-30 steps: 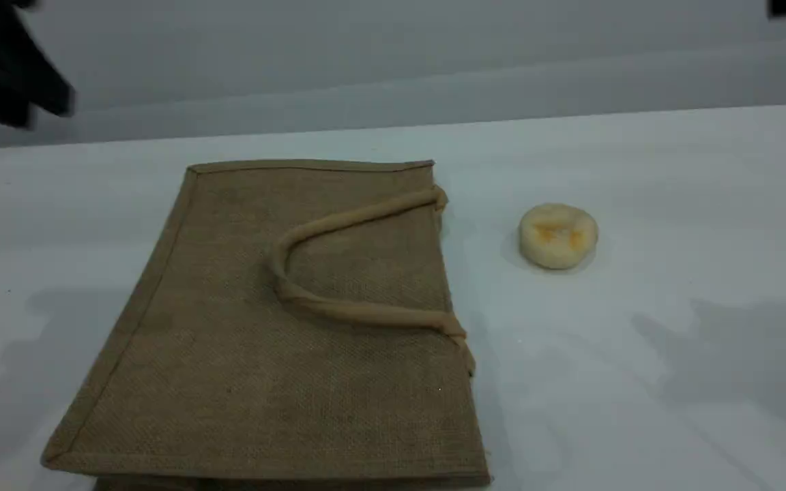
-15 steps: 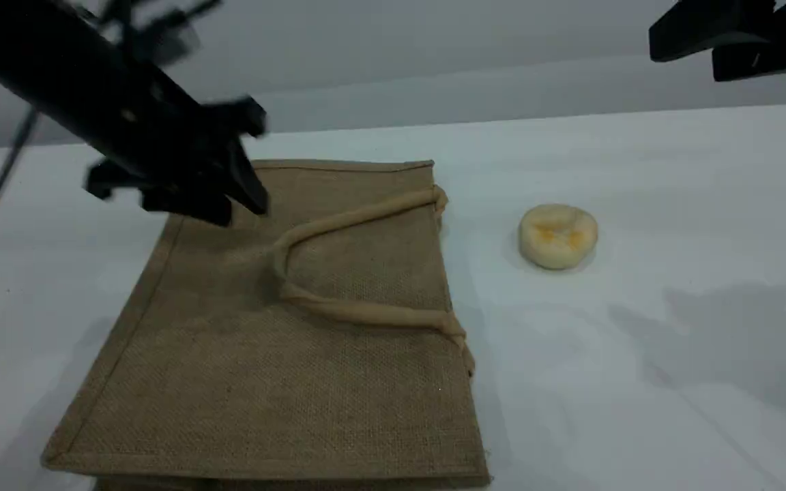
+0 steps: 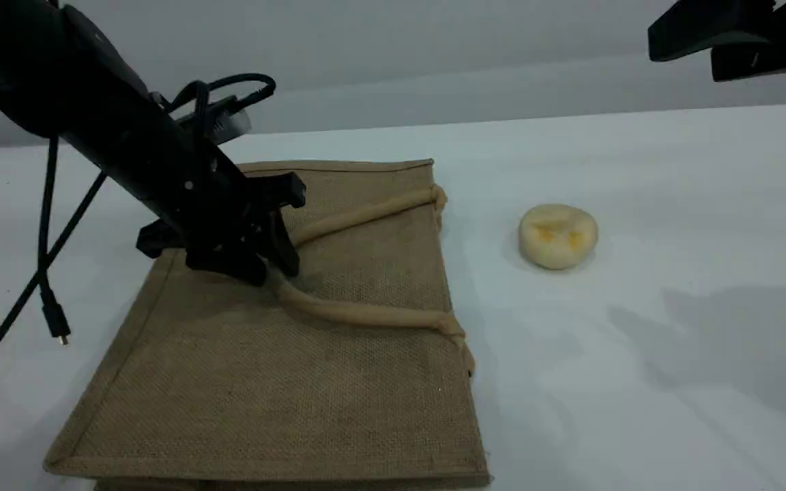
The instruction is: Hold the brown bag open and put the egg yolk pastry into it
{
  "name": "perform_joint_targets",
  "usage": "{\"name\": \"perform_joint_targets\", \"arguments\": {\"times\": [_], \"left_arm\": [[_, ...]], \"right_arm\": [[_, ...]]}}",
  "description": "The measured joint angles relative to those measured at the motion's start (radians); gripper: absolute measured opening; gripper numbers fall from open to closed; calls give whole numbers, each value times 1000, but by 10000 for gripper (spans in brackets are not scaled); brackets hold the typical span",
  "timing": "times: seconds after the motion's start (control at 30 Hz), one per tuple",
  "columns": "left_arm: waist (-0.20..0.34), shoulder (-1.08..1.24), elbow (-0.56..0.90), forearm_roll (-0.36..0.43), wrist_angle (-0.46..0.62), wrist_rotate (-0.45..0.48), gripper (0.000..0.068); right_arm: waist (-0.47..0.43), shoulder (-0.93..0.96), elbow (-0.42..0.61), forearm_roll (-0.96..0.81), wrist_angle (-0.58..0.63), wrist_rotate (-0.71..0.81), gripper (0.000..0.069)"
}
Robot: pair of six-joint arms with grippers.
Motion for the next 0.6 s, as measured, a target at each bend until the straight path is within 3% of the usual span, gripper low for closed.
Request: {"name": "perform_joint_targets", "arguments": {"times": [0.43,0.6], "left_arm": [[0,41,-38,-25,7,0,298],[0,42,-39,-25,21,-23,171]], "right_arm": [[0,0,0,-1,6,1,437],[0,9,0,16,6,-1,437]]}}
